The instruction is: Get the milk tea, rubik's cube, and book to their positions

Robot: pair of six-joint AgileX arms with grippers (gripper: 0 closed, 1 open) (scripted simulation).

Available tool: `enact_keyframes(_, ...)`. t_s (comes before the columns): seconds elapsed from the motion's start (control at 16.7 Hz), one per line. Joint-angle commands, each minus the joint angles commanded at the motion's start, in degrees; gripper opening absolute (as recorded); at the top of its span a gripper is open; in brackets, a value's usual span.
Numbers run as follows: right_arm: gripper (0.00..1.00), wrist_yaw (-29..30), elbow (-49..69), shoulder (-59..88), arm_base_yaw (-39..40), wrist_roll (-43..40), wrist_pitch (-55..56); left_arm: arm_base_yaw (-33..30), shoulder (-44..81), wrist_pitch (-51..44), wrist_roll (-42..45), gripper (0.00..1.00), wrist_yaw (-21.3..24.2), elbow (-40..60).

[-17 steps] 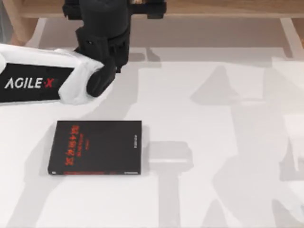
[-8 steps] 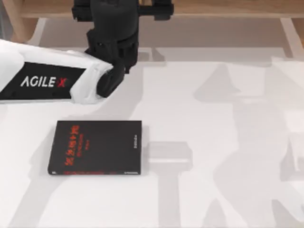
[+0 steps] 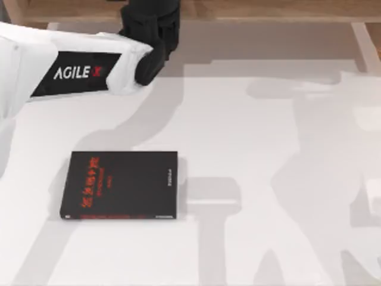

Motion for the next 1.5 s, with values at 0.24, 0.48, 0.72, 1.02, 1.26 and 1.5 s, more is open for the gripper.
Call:
enact_keyframes(0.24, 1.0, 0.0, 0.0, 0.0, 0.0, 0.0, 0.0, 1.3, 3.5, -2.4, 0.0, 1.0, 1.4, 5.8)
enact_keyframes(0.48, 1.0, 0.0, 0.0, 0.0, 0.0, 0.0, 0.0, 1.3, 3.5, -2.5, 0.0, 1.0, 1.4, 5.9)
enact_keyframes(0.72, 1.0, 0.0, 0.0, 0.0, 0.0, 0.0, 0.0, 1.3, 3.5, -2.5, 0.0, 0.7, 1.4, 5.9)
enact_keyframes(1.02, 1.0, 0.0, 0.0, 0.0, 0.0, 0.0, 0.0, 1.3, 3.5, -2.5, 0.0, 0.32, 1.4, 5.9)
enact_keyframes(1.26, 1.0, 0.0, 0.0, 0.0, 0.0, 0.0, 0.0, 1.3, 3.5, -2.5, 0.0, 0.02, 1.4, 5.9)
enact_keyframes(1.5, 1.0, 0.0, 0.0, 0.0, 0.0, 0.0, 0.0, 1.3, 3.5, -2.5, 0.0, 0.0, 1.4, 5.9)
